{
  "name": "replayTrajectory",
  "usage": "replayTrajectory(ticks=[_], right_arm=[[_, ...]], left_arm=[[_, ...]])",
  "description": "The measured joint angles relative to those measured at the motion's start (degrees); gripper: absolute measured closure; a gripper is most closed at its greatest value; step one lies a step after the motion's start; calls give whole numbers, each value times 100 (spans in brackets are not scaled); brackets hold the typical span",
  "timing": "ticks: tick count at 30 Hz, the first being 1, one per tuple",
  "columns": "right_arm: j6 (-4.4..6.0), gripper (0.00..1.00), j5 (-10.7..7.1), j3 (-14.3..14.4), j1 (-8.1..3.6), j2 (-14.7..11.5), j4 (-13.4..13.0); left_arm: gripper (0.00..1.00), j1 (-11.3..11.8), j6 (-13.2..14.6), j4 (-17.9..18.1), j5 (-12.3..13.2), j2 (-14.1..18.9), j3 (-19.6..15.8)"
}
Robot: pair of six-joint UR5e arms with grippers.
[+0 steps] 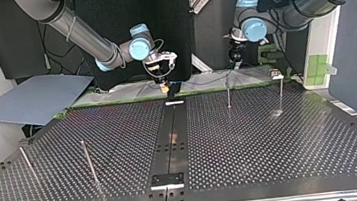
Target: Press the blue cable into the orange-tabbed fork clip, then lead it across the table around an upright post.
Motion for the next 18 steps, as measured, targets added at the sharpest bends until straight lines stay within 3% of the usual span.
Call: replayTrajectory(ticks=[9, 13, 18], right_arm=[[8, 100, -3, -1, -1, 9, -23], [26, 100, -3, -1, 0, 15, -29], [34, 100, -22, 2, 0, 19, -18]], left_arm=[[0, -38, 400, -315, -464, 350, -380], [0, -63, 291, -293, -641, 584, -615], [0, -75, 15, -86, -565, 885, -916]])
